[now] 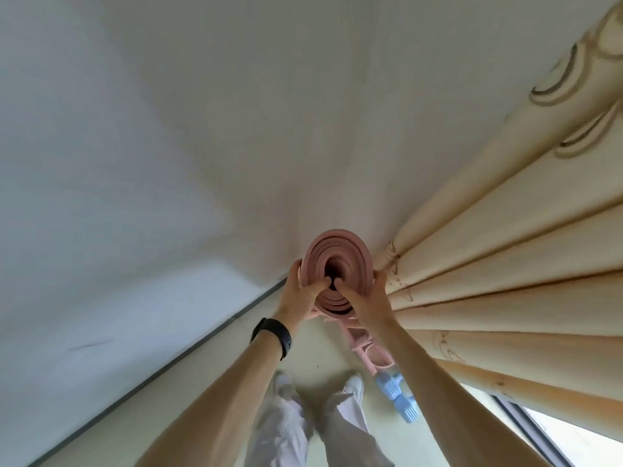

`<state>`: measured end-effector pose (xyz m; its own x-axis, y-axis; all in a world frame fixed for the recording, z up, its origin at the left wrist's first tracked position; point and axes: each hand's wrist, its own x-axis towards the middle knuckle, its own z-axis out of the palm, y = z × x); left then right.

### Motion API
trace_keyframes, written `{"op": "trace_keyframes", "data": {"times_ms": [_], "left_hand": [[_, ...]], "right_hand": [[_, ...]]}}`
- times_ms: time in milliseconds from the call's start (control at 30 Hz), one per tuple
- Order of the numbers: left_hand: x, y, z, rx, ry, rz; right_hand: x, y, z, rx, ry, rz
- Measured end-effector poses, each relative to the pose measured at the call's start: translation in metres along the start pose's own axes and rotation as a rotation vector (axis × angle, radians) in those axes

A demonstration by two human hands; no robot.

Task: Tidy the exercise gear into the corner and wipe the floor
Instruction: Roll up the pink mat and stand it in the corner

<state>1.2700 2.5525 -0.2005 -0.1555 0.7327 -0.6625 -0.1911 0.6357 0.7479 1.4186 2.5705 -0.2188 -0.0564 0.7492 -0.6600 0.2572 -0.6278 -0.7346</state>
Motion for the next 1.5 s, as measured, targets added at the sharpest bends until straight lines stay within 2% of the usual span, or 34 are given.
{"op": "trace_keyframes", "data": {"times_ms": [133,267,400,433,567,633,700,900,1067,1233,1367,1433,1500], "left_hand": [[0.045,-0.024,-0.003,-0.072,0.042,-0.022],[0.114,-0.054,-0.005,-0.035,0.023,-0.034],[0.187,-0.089,-0.012,0.404,0.022,-0.029],[0.2,-0.096,-0.015,0.429,0.032,-0.057],[0.238,-0.096,-0.022,0.315,0.108,0.004],[0.249,-0.093,-0.021,0.283,0.105,0.035],[0.253,-0.087,-0.014,0.272,0.106,0.041],[0.266,-0.072,0.007,0.221,0.144,0.068],[0.274,-0.082,0.009,0.217,0.206,0.156],[0.268,-0.087,0.004,0.196,0.147,0.157],[0.268,-0.074,0.002,0.47,0.074,0.176],[0.264,-0.066,0.0,0.674,0.102,0.307],[0.262,-0.066,-0.005,0.998,0.074,0.519]], "right_hand": [[0.047,0.019,0.011,-0.122,0.018,-0.03],[0.112,0.041,0.017,-0.156,0.056,-0.047],[0.172,0.076,0.021,-0.291,0.014,-0.08],[0.183,0.081,0.024,-0.334,-0.02,-0.097],[0.21,0.084,0.033,-0.389,-0.06,-0.161],[0.211,0.083,0.036,-0.383,-0.061,-0.096],[0.212,0.082,0.039,-0.381,0.012,-0.021],[0.237,0.07,0.032,-0.398,0.129,-0.072],[0.23,0.061,0.034,-0.409,0.162,-0.224],[0.224,0.07,0.031,-0.39,0.161,-0.231],[0.229,0.06,0.025,-0.503,0.172,-0.25],[0.226,0.054,0.021,-0.59,0.181,-0.249],[0.222,0.056,0.018,-0.664,0.166,-0.241]]}}
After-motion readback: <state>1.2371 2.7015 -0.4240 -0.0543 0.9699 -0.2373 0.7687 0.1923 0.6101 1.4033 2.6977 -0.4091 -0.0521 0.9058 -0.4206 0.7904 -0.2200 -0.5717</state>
